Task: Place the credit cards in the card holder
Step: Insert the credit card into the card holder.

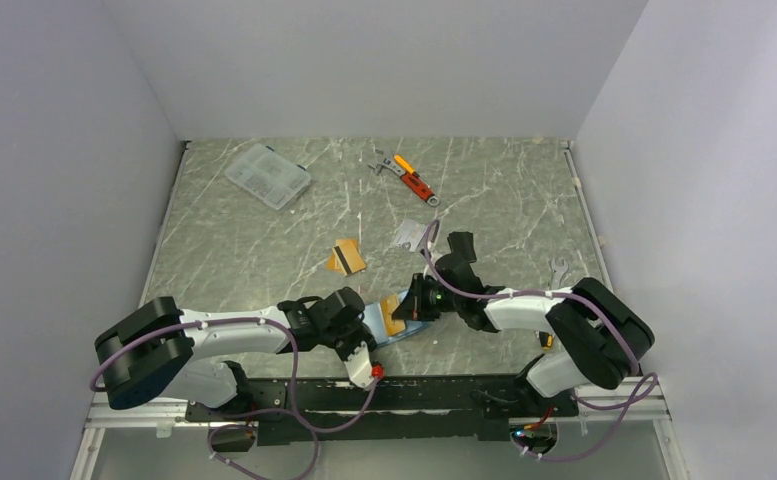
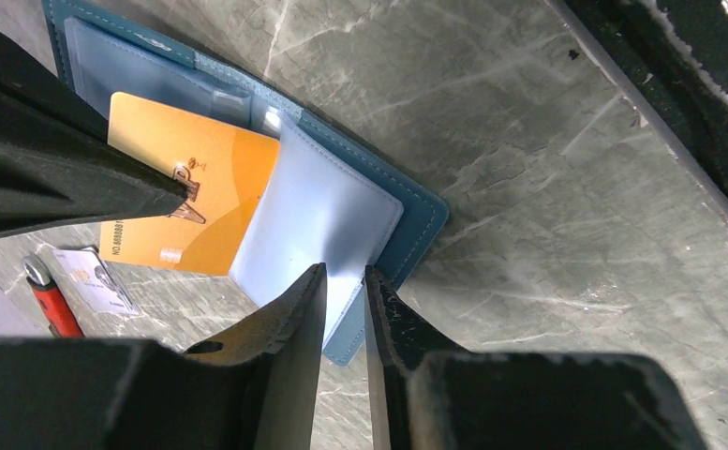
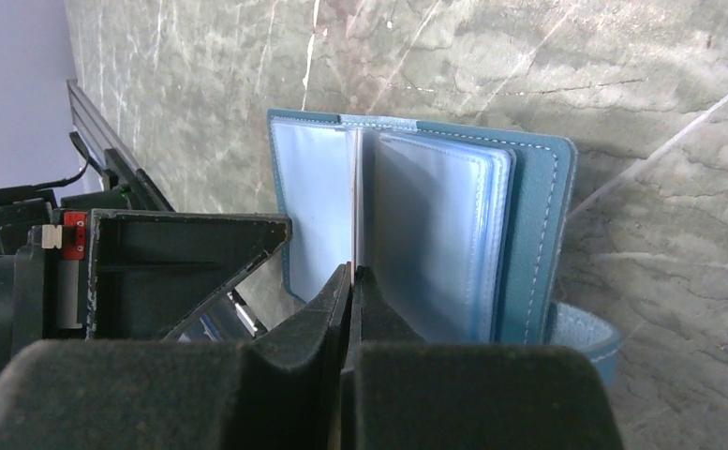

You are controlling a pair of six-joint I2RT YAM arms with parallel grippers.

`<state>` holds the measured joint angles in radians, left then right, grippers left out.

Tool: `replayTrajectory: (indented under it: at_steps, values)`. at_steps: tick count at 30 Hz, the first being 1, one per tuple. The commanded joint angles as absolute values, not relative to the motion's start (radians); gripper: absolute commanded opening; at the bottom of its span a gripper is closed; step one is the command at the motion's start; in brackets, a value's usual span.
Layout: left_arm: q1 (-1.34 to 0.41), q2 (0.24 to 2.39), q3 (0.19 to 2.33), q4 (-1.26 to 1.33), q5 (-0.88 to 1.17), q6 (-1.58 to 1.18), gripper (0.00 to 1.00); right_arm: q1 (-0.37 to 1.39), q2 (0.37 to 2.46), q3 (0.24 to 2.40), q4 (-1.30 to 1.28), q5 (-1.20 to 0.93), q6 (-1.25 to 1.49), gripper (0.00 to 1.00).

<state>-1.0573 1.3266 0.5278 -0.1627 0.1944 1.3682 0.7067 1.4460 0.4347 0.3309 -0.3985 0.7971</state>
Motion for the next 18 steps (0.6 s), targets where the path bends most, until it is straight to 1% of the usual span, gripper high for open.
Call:
replayTrajectory:
  at_steps: [1, 7, 14, 18]
  values:
    - [-1.073, 1.349, 0.502, -0.237, 0.249, 1.356, 0.28, 0.710, 1.472, 0.423, 0.411, -0.443, 0.807, 0.00]
    - [-1.080, 1.345, 0.499, -0.247, 0.249, 1.358, 0.26, 0.703, 1.458, 0.417, 0.421, -0.425, 0.817, 0.00]
    - [-1.082, 1.339, 0.494, -0.242, 0.247, 1.355, 0.24, 0.703, 1.491, 0.422, 0.404, -0.427, 0.820, 0.00]
    - [-1.082, 1.335, 0.484, -0.235, 0.250, 1.359, 0.26, 0.703, 1.515, 0.448, 0.355, -0.432, 0.771, 0.00]
